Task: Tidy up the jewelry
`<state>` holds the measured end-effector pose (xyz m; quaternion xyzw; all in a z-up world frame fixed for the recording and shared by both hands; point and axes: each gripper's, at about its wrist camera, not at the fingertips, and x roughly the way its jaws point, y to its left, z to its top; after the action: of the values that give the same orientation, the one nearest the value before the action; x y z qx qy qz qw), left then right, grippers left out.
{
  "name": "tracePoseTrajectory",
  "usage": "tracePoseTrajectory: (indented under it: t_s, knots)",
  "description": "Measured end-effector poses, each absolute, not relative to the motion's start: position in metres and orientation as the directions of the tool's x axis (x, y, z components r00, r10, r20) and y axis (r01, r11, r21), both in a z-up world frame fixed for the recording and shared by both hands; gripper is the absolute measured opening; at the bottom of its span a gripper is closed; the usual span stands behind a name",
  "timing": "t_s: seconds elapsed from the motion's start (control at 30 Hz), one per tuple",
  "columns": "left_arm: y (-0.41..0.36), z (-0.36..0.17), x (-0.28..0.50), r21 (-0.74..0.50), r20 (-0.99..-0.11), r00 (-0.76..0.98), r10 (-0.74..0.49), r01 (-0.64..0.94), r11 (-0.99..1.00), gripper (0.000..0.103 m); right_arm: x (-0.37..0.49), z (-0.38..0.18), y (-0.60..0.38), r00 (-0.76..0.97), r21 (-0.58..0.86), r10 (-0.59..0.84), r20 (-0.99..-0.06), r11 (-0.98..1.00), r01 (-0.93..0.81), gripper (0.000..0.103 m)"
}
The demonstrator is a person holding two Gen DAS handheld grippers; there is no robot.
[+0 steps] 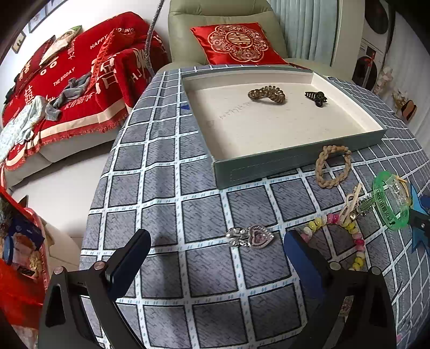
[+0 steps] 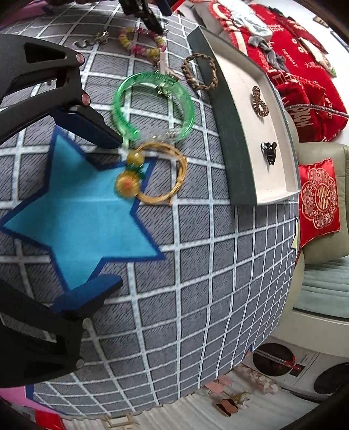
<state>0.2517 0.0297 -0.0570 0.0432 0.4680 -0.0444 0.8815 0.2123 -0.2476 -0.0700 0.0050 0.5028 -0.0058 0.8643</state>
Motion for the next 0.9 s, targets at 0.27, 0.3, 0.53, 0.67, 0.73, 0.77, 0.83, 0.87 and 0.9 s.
tracePoseTrajectory:
  t_s: [0.27,0.3,0.53,0.67,0.73,0.77,0.83,0.87,0.9]
  knots:
    - [0.024,-0.054,0.250,-0.043,-0.827,0.549,-0.118,0.148,0.988,0.080,0.227,-0.067,-0.234,0.515,-0.002,0.004,-0.857,1.000,-0.010,0.072]
    - [0.021,-0.053,0.249,-0.043,-0.826,0.550,-0.124,0.157,0.987,0.074,0.227,-0.066,-0.233,0.519,-0.001,0.005,-0.855,1.000,-0.013,0.067]
    - [0.014,-0.049,0.241,-0.047,-0.817,0.555,-0.156,0.205,0.978,0.047,0.225,-0.061,-0.228,0.525,-0.003,-0.002,-0.851,1.000,-0.002,0.012]
    - [0.020,-0.047,0.237,-0.077,-0.814,0.553,-0.175,0.195,0.978,0.047,0.220,-0.058,-0.237,0.531,0.048,0.027,-0.847,0.999,0.025,0.009]
    - [0.022,-0.044,0.234,-0.085,-0.811,0.558,-0.179,0.190,0.978,0.047,0.216,-0.055,-0.242,0.531,0.085,0.055,-0.846,0.996,0.031,0.008]
    - [0.023,-0.042,0.233,-0.088,-0.807,0.562,-0.181,0.188,0.978,0.047,0.215,-0.053,-0.244,0.532,0.097,0.065,-0.844,0.995,0.032,0.008]
    - [0.024,-0.036,0.231,-0.091,-0.798,0.574,-0.185,0.189,0.978,0.047,0.211,-0.050,-0.249,0.536,0.124,0.086,-0.840,0.992,0.035,0.008]
    - [0.025,-0.034,0.230,-0.092,-0.794,0.578,-0.187,0.191,0.977,0.047,0.209,-0.048,-0.251,0.539,0.137,0.095,-0.837,0.990,0.038,0.008]
    - [0.025,-0.031,0.228,-0.093,-0.789,0.585,-0.190,0.192,0.977,0.047,0.208,-0.046,-0.253,0.541,0.149,0.103,-0.835,0.988,0.042,0.008]
